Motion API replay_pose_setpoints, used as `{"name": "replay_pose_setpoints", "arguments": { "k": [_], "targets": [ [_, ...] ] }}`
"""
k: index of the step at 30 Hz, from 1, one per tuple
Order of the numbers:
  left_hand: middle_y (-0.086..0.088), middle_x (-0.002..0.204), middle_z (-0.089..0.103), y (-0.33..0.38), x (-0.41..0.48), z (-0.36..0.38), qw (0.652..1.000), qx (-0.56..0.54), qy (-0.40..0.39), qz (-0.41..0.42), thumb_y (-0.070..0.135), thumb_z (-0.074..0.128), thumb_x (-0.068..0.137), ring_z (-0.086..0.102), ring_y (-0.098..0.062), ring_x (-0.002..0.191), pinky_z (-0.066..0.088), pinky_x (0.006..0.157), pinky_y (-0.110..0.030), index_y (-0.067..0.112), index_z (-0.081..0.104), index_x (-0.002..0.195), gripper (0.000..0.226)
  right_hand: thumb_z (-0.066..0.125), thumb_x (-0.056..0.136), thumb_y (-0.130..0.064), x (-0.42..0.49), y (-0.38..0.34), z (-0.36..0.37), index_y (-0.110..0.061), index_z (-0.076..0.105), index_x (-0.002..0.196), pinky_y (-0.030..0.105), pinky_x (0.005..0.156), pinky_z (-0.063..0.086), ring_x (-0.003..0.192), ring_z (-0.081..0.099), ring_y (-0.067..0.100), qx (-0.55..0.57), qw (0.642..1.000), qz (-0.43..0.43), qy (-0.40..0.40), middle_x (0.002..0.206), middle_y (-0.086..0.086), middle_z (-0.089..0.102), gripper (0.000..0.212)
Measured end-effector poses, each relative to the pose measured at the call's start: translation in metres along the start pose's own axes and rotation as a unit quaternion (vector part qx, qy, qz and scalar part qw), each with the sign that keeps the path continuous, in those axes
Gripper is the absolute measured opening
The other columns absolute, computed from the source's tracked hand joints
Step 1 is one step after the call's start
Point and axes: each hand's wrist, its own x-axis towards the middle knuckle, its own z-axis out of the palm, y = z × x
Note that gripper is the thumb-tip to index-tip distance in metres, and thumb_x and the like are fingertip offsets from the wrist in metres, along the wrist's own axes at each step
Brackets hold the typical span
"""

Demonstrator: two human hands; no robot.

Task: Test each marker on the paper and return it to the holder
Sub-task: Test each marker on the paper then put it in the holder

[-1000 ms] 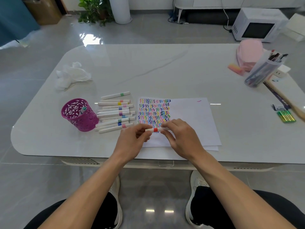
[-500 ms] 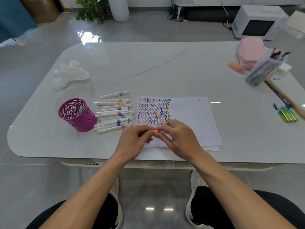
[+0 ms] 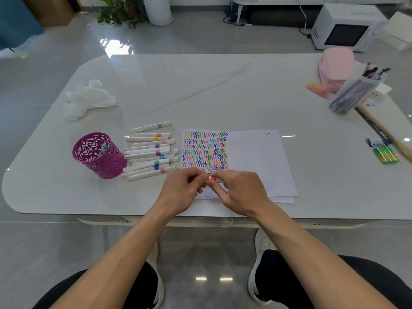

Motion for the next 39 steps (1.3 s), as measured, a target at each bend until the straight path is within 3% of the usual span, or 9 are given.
{"name": "replay_pose_setpoints", "arguments": {
  "k": [7,13,18,22,25,27,31,35,39],
  "targets": [
    [0.013,0.076,0.071,0.001,0.002,0.000,1.000,-0.015,-0.018,-0.009,0.028,0.063,0.097,0.066,0.001,0.066,0.052,0.062,-0.015,0.027,0.074,0.092,0.012,0.051,0.101,-0.050,-0.001,0.000,-0.001,-0.025,0.062,0.081,0.026,0.048,0.030,0.053,0.060,0.018,-0.017,1.000,-0.013,0.016,0.068,-0.007,0.068,0.034],
    [0.008,0.078,0.073,0.003,0.005,-0.009,0.999,-0.036,-0.002,-0.008,0.024,0.068,0.094,0.068,-0.005,0.067,0.058,0.065,-0.020,0.021,0.076,0.099,0.010,0.053,0.100,-0.059,0.000,-0.003,-0.004,-0.024,0.061,0.075,0.026,0.045,0.040,0.047,0.053,0.016,-0.001,0.999,0.005,0.031,0.059,-0.013,0.059,0.043],
    [0.011,0.080,0.071,0.000,0.006,-0.011,0.999,-0.011,0.049,-0.005,0.029,0.065,0.096,0.067,-0.004,0.067,0.057,0.067,-0.021,0.021,0.074,0.099,0.012,0.045,0.103,-0.055,0.003,-0.003,-0.010,-0.023,0.053,0.120,0.037,0.062,0.051,0.067,0.064,0.024,0.028,0.996,0.079,-0.040,0.081,-0.002,0.069,0.036],
    [0.014,0.085,0.068,-0.007,0.009,-0.014,0.996,0.050,0.079,0.010,0.031,0.063,0.097,0.064,-0.002,0.077,0.056,0.073,-0.025,0.025,0.072,0.101,0.011,0.043,0.107,-0.024,0.002,0.003,-0.017,-0.029,0.031,0.136,0.033,0.059,0.043,0.063,0.056,0.001,0.177,0.974,0.134,-0.043,0.083,-0.008,0.057,0.031],
    [0.011,0.096,0.065,-0.011,0.008,-0.011,0.991,0.120,0.047,0.037,0.032,0.060,0.099,0.058,-0.004,0.080,0.045,0.074,-0.021,0.027,0.069,0.118,0.022,0.041,0.109,-0.014,0.005,0.006,-0.020,-0.033,0.056,0.120,0.024,0.071,0.046,0.084,0.062,-0.003,0.287,0.944,0.162,-0.019,0.102,-0.012,0.059,0.027],
    [0.010,0.103,0.062,-0.013,0.006,-0.009,0.986,0.158,0.020,0.057,0.033,0.057,0.099,0.056,-0.006,0.083,0.046,0.077,-0.024,0.030,0.065,0.127,0.028,0.038,0.108,-0.009,0.009,0.006,-0.022,-0.027,0.069,0.105,0.026,0.067,0.050,0.072,0.063,0.007,0.372,0.903,0.215,-0.002,0.106,0.001,0.064,0.035],
    [0.008,0.116,0.059,-0.014,0.004,-0.004,0.972,0.228,-0.011,0.064,0.035,0.053,0.101,0.057,-0.013,0.106,0.048,0.090,-0.031,0.030,0.056,0.139,0.038,0.041,0.101,0.009,0.012,0.007,-0.028,-0.007,0.069,0.117,0.034,0.072,0.062,0.079,0.072,0.025,0.509,0.814,0.279,0.015,0.095,0.012,0.070,0.036],
    [0.005,0.130,0.055,-0.014,0.003,0.000,0.960,0.267,-0.022,0.082,0.034,0.050,0.102,0.051,-0.016,0.120,0.046,0.096,-0.032,0.026,0.053,0.140,0.039,0.073,0.094,-0.013,0.007,0.008,-0.025,-0.009,0.063,0.112,0.034,0.069,0.061,0.072,0.070,0.024,0.476,0.841,0.256,0.008,0.087,0.015,0.068,0.021],
    [0.005,0.132,0.054,-0.015,0.004,0.003,0.958,0.272,-0.029,0.082,0.034,0.051,0.102,0.050,-0.015,0.121,0.046,0.097,-0.031,0.026,0.052,0.138,0.037,0.055,0.105,-0.020,0.006,0.003,-0.020,-0.008,0.067,0.097,0.036,0.056,0.055,0.059,0.067,0.031,0.471,0.840,0.269,0.011,0.074,0.018,0.069,0.019]
  ]
}}
